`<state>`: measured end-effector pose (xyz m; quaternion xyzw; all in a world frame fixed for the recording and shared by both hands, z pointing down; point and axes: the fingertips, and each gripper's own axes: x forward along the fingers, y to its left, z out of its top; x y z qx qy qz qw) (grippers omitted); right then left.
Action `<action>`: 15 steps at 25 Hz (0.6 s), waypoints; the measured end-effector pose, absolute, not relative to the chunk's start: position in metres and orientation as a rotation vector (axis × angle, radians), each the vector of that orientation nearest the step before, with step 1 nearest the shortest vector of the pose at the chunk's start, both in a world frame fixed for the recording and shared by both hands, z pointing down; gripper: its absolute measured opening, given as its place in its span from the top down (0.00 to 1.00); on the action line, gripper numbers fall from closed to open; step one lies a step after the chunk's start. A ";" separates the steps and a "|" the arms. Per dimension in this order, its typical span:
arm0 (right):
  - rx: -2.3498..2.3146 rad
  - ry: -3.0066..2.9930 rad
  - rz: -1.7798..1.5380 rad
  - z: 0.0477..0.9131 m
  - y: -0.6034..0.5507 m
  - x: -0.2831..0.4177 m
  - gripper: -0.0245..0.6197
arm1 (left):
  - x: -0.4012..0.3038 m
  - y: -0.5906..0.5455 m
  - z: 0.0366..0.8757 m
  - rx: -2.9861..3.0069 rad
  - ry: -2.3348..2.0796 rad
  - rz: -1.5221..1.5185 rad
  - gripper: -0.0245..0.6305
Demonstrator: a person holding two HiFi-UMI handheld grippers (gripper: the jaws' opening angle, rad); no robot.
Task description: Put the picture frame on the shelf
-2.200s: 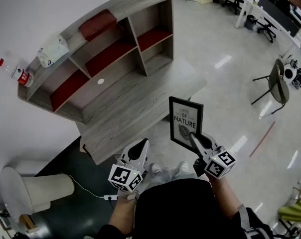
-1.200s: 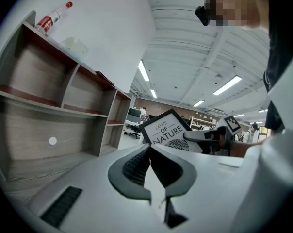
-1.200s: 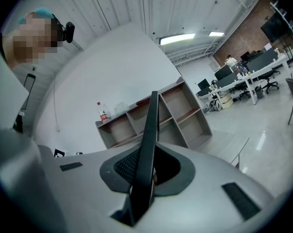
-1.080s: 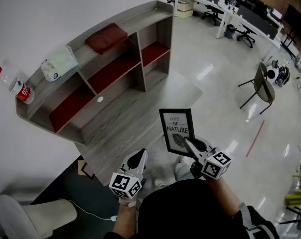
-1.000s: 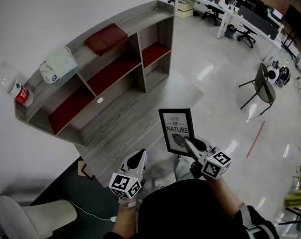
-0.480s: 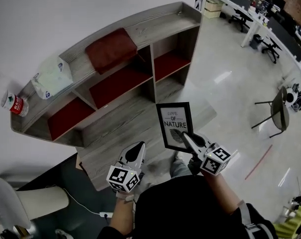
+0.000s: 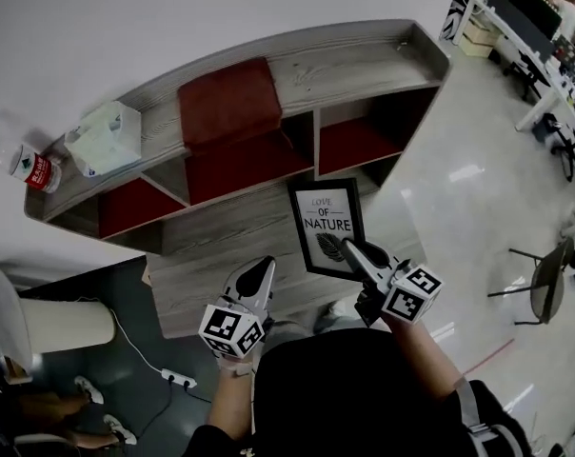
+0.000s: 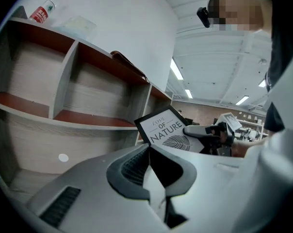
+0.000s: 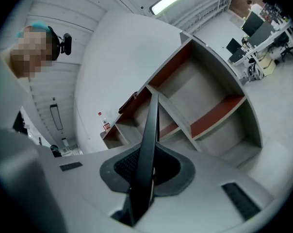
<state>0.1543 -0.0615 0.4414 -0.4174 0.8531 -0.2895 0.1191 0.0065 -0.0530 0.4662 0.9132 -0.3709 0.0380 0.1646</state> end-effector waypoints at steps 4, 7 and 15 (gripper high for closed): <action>-1.096 2.546 -0.878 0.437 -0.083 0.144 0.91 | -0.003 -0.058 0.468 2.536 -1.151 0.096 0.95; -1.016 2.559 -0.904 0.433 -0.098 0.129 0.91 | -0.017 -0.064 0.468 2.493 -1.222 0.076 0.95; -0.890 2.581 -0.939 0.423 -0.129 0.078 0.91 | -0.057 -0.090 0.459 2.457 -1.282 0.052 0.95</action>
